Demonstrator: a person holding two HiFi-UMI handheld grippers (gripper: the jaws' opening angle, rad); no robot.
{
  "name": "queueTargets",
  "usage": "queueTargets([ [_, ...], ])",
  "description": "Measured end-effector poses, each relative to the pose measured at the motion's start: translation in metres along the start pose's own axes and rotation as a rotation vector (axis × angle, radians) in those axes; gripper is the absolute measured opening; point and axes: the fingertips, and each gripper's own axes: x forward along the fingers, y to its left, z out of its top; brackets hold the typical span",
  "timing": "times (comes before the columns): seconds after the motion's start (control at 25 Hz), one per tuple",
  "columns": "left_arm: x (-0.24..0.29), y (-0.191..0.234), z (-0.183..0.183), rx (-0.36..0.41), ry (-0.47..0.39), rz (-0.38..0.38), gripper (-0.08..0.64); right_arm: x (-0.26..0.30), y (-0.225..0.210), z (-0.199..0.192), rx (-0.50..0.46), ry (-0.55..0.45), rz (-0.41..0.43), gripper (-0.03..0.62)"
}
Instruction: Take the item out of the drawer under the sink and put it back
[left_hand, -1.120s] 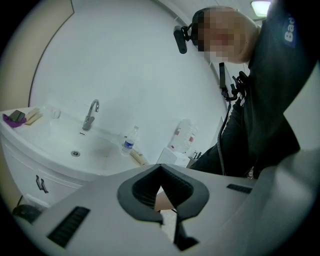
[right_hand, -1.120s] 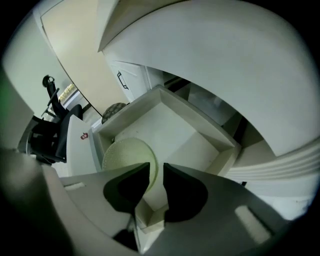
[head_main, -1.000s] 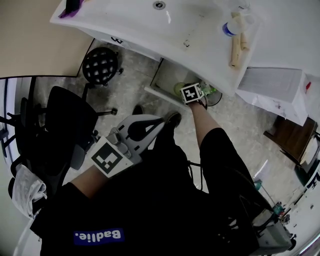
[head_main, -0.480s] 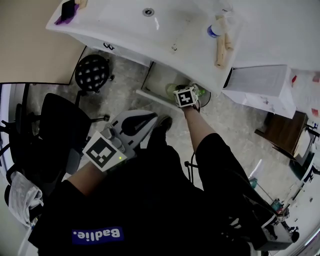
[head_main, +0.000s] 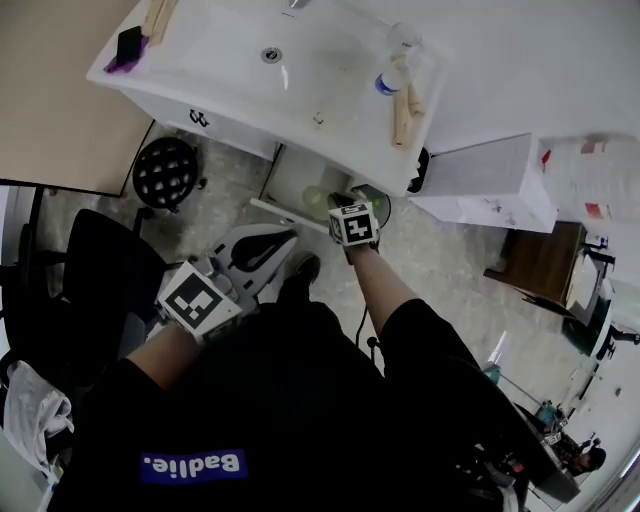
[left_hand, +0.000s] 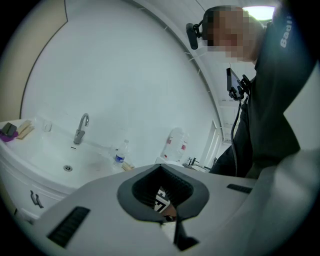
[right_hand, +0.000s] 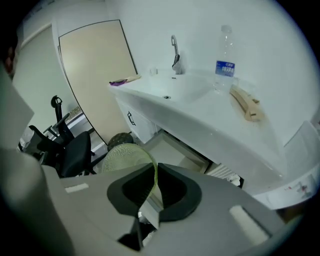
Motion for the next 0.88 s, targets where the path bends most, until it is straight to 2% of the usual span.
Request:
queueTargets([
  [0.4, -0.003, -0.014, 0.003, 0.001, 0.000, -0.026, -0.008, -0.075, 0.031, 0.025, 0.091, -0.160, 0.054, 0.021],
  [0.64, 0.004, -0.026, 0.012, 0.060, -0.013, -0.055, -0.009, -0.140, 0.048, 0.041, 0.175, -0.300, 0.082, 0.021],
  [0.88, 0.011, -0.049, 0.010, 0.109, 0.010, -0.117, -0.008, -0.202, 0.053, 0.053, 0.208, -0.412, 0.080, 0.021],
])
